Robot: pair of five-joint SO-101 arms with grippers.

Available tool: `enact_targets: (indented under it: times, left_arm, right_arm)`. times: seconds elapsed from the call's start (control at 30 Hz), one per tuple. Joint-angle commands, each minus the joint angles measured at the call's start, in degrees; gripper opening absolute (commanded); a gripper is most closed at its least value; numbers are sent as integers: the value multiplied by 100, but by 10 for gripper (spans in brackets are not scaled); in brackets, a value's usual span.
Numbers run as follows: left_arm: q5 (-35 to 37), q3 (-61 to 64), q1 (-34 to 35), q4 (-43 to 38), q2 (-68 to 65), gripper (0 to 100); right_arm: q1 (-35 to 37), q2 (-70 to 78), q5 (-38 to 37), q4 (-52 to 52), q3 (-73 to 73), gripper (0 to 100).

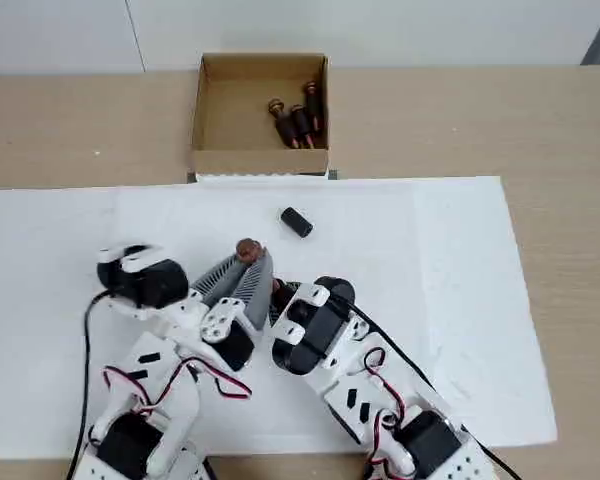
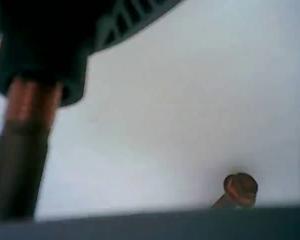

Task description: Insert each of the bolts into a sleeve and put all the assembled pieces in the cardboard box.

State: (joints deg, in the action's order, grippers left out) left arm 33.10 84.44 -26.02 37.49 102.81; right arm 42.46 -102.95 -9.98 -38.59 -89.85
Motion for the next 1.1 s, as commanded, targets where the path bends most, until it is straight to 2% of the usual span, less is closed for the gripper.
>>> enact_targets:
  times: [0.0, 0.13, 0.43, 0.6, 0.8, 1.07]
  left_arm:
    - [18, -48, -193, -97, 79, 5]
    - [26, -40, -281, -9, 79, 5]
    - [246, -31, -501, 1345, 79, 5]
    - [229, -31, -475, 1380, 79, 14]
    - [-167, -57, -273, 1371, 79, 192]
    - [-1029, -330, 501, 1090, 70, 199]
  right_arm:
    - [66, -31, -62, 189, 396, 3]
    - [66, -31, -62, 189, 404, 3]
    - [48, -31, -70, 189, 580, 3]
    - [48, -31, -70, 189, 580, 4]
    - [48, -31, -70, 189, 580, 4]
    - [48, -31, -79, 154, 554, 4]
